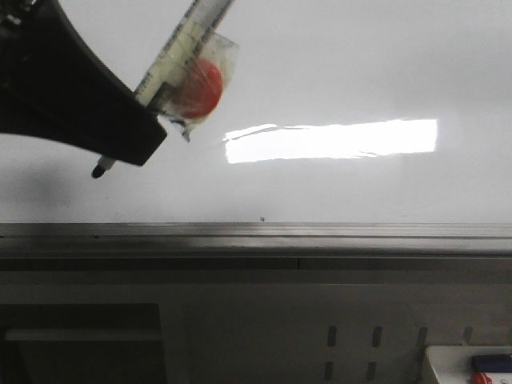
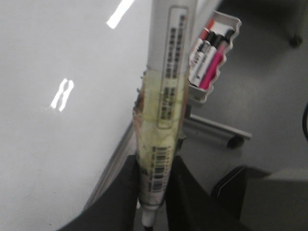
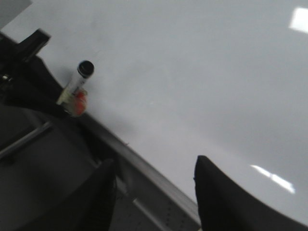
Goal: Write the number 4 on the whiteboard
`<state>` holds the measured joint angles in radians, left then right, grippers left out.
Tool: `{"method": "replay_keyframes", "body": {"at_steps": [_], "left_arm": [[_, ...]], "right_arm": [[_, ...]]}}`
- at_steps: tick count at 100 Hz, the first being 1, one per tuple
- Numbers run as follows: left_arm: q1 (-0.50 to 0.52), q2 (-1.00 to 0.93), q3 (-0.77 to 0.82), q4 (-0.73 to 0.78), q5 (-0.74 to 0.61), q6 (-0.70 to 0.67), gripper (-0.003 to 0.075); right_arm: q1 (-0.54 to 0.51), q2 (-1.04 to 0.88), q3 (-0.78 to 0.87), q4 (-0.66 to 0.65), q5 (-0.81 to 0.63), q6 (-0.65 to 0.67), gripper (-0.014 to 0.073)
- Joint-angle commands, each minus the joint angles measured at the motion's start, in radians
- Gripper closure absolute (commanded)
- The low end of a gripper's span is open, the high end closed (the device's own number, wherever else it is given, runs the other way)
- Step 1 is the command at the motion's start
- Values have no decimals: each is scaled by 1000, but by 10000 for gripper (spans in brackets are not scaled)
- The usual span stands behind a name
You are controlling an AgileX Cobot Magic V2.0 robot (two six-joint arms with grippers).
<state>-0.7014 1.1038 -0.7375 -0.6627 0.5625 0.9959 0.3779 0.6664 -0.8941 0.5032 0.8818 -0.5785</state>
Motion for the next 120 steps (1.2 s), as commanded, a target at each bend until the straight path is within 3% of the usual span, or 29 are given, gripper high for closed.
{"method": "replay_keyframes", "body": {"at_steps": [1, 18, 56, 73, 80, 120], "left_arm": [[-58, -37, -25, 121, 0, 45, 741], [-139, -43, -25, 257, -6, 45, 741], [-146, -43, -25, 388, -64, 45, 741], [-146, -43, -25, 388, -136, 45, 741], [-146, -43, -25, 388, -146, 45, 741], [-146, -43, -25, 386, -170, 45, 741]], "right_arm": [[51, 73, -50, 106, 6, -123, 260], [193, 136, -48, 128, -34, -166, 260], [391, 228, 5, 129, -247, -167, 255], [475, 289, 5, 129, -351, -210, 124], [487, 312, 5, 129, -371, -210, 91], [487, 441, 5, 141, -490, -210, 124]]}}
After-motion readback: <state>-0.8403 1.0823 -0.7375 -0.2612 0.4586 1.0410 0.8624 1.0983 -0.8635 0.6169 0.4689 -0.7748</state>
